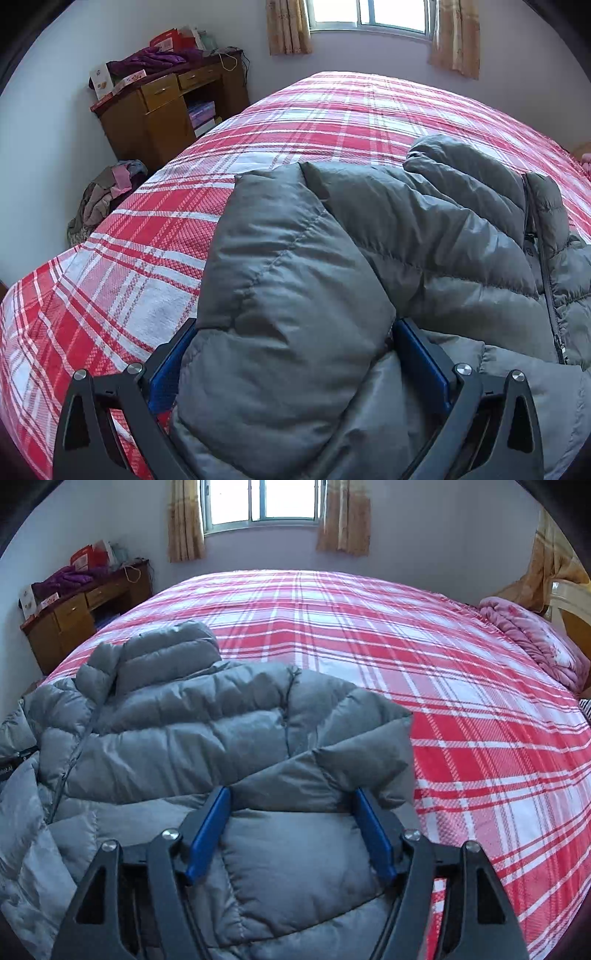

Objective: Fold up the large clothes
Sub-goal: 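Grasp the jacket hem with both grippers and lift it toward the collar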

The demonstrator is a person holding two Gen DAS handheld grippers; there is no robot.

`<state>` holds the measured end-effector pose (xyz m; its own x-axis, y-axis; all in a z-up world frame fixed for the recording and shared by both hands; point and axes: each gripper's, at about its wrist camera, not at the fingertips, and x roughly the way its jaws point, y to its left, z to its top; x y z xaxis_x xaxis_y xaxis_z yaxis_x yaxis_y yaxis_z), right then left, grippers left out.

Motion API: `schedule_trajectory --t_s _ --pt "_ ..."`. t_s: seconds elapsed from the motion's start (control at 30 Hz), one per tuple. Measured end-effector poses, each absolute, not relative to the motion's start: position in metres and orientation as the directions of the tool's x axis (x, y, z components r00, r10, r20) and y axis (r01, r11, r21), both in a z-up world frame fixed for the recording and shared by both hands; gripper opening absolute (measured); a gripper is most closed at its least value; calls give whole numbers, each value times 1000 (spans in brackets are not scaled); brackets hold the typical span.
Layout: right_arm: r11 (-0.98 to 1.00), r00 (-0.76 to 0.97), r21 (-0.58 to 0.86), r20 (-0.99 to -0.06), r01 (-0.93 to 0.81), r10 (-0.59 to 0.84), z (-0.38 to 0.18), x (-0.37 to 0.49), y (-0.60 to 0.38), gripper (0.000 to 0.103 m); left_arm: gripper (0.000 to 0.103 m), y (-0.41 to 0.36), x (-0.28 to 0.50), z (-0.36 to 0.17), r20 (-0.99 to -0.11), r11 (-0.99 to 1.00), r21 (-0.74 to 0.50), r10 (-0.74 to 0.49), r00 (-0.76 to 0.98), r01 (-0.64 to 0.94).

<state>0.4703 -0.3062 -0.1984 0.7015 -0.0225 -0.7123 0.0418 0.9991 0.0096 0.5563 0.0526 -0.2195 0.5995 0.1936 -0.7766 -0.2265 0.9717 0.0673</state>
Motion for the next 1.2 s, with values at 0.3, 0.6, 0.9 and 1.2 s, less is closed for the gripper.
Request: schedule_trajectory --t_s 0.3,0.6,0.9,1.2 --pt "999 671 23 -742 45 -13 -207 477 -307 75 102 48 560 -222 -772 968 84 213 600 -236" --pt "999 671 15 -741 49 -22 -208 477 -307 75 102 44 560 -219 -775 969 107 223 591 -224" --pt "999 622 -1 -782 -38 22 -175 488 -301 86 102 47 574 -145 -778 986 109 163 607 -124" --pt "988 576 154 -809 7 122 -121 595 -276 96 102 42 688 -131 -828 984 -63 43 558 -169"
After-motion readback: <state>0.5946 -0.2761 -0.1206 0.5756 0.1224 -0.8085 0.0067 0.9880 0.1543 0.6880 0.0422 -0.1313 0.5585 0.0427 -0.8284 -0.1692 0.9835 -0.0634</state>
